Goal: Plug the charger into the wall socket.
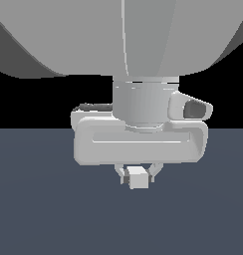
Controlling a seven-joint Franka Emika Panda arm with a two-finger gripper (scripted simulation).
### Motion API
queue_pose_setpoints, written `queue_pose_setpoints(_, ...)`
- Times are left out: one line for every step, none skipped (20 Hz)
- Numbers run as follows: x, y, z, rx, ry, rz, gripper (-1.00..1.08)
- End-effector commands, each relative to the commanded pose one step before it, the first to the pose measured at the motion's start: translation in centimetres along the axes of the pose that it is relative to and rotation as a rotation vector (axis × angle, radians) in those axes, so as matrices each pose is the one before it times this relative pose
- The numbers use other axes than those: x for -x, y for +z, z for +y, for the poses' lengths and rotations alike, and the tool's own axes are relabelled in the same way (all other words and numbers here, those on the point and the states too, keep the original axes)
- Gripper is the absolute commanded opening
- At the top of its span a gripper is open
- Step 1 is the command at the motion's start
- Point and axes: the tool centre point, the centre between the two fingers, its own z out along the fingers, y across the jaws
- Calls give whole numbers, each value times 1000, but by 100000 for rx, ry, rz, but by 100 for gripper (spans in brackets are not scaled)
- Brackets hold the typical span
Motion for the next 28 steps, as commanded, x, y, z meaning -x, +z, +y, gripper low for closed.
queue_pose_setpoints(-189, -118, -145, -115, -321, 45, -100)
queue_pose_setpoints(-158, -107, -119, -95, -268, 0, -100)
queue_pose_setpoints(-203, -137, -152, -122, -344, 0, -100)
queue_pose_setpoints(-247, -168, -184, -147, -417, 0, -100)
queue_pose_setpoints(-292, -199, -221, -175, -501, -1, -100)
queue_pose_setpoints(-337, -230, -252, -199, -572, -1, -100)
queue_pose_setpoints(-381, -260, -285, -225, -649, -1, -100)
queue_pose_setpoints(-426, -290, -318, -250, -724, -1, -100)
queue_pose_setpoints(-471, -320, -352, -276, -802, -2, -100)
queue_pose_setpoints(-516, -348, -383, -302, -876, -2, -100)
queue_pose_setpoints(-562, -376, -416, -329, -953, -2, -100)
queue_pose_setpoints(-608, -403, -446, -355, -1026, -2, -100)
queue_pose_setpoints(-635, -416, -464, -371, -1070, -2, -100)
queue_pose_setpoints(-598, -388, -434, -349, -1004, -1, -100)
queue_pose_setpoints(-555, -358, -400, -322, -930, -1, -100)
queue_pose_setpoints(-511, -328, -368, -296, -856, -1, -100)
queue_pose_setpoints(-468, -298, -336, -271, -783, -1, -100)
queue_pose_setpoints(-424, -267, -301, -245, -705, 0, -100)
queue_pose_setpoints(-380, -236, -268, -221, -628, 0, -100)
queue_pose_setpoints(-336, -204, -237, -198, -556, 1, -100)
queue_pose_setpoints(-292, -172, -202, -175, -476, 2, -100)
queue_pose_setpoints(-248, -140, -168, -151, -398, 3, -100)
queue_pose_setpoints(-205, -108, -139, -131, -327, 4, -100)
queue_pose_setpoints(-160, -78, -103, -106, -246, 5, -100)
queue_pose_setpoints(-116, -49, -75, -83, -177, 5, -100)
queue_pose_setpoints(-70, -25, -46, -54, -106, 4, -100)
queue_pose_setpoints(-19, -8, 7, 0, 0, 0, -100)
queue_pose_setpoints(0, 0, 0, 0, 0, 0, -100)
